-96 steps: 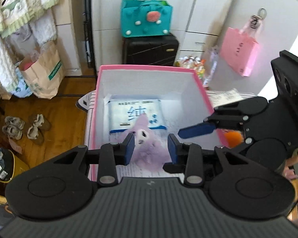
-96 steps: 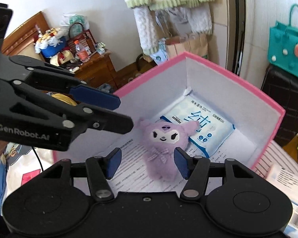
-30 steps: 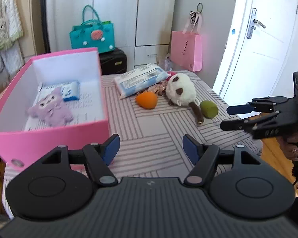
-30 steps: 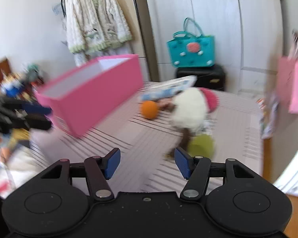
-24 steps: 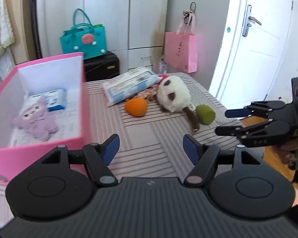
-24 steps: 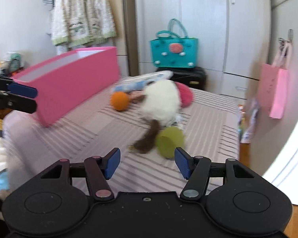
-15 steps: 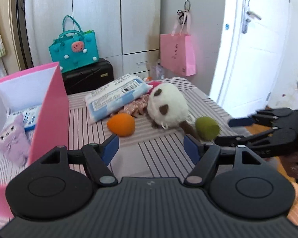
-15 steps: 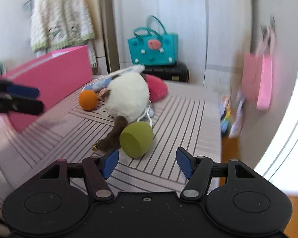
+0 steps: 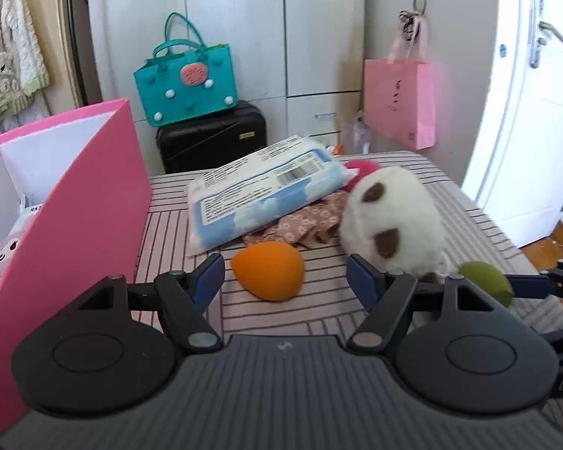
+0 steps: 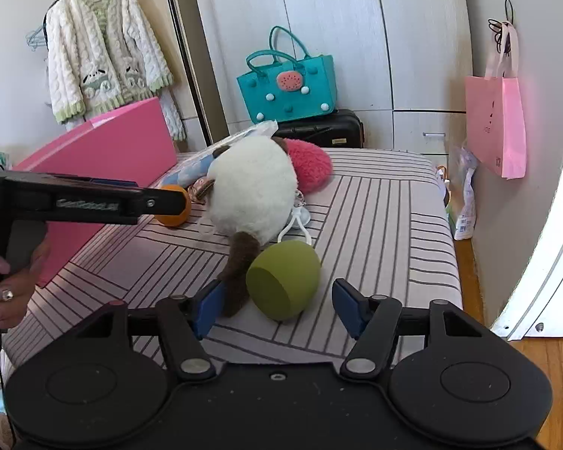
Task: Organize soft objects
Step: 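Move both tools toward the orange and green sponges on the table, then close the left tool on the orange sponge while the right tool grasps the green sponge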
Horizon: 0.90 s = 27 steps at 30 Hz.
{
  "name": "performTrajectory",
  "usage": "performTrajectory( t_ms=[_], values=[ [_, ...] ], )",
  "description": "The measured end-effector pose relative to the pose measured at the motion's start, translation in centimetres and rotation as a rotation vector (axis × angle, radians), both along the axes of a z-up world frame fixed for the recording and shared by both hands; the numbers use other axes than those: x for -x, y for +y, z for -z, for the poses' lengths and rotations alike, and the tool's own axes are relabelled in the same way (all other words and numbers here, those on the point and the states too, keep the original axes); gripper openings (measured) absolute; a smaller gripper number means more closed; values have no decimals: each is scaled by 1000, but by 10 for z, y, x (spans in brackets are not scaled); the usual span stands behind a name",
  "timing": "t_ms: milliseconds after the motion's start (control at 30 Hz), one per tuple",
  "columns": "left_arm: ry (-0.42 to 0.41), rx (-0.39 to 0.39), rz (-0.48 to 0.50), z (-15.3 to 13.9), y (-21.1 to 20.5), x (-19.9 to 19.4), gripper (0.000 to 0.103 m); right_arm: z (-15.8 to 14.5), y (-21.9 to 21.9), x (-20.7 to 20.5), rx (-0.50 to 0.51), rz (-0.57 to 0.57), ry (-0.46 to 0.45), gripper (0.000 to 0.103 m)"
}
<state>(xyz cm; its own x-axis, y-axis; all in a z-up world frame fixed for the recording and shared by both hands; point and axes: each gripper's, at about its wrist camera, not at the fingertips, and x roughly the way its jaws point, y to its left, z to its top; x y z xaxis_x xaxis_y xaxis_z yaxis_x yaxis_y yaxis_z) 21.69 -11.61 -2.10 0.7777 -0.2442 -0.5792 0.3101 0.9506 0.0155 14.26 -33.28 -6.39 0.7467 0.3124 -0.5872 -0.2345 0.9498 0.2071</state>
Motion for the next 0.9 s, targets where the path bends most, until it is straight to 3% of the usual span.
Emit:
performTrajectory(
  t_ms=[133, 300, 600, 800, 900],
  values=[
    [20, -21, -24, 6, -2, -11, 69, 1, 2, -2, 7, 15, -5, 45],
    [36, -4, -58, 12, -1, -18, 68, -1, -7, 0, -54, 30, 4, 43],
    [59, -41, -101, 15, -10, -29, 68, 4, -5, -2, -16, 37, -6, 44],
    [85, -13, -95, 19, -2, -27, 46, 4, -3, -2, -1, 48, -7, 44],
    [72, 6, -83, 21, 0, -26, 43, 4, -1, -2, 9, 53, -9, 44]
  ],
)
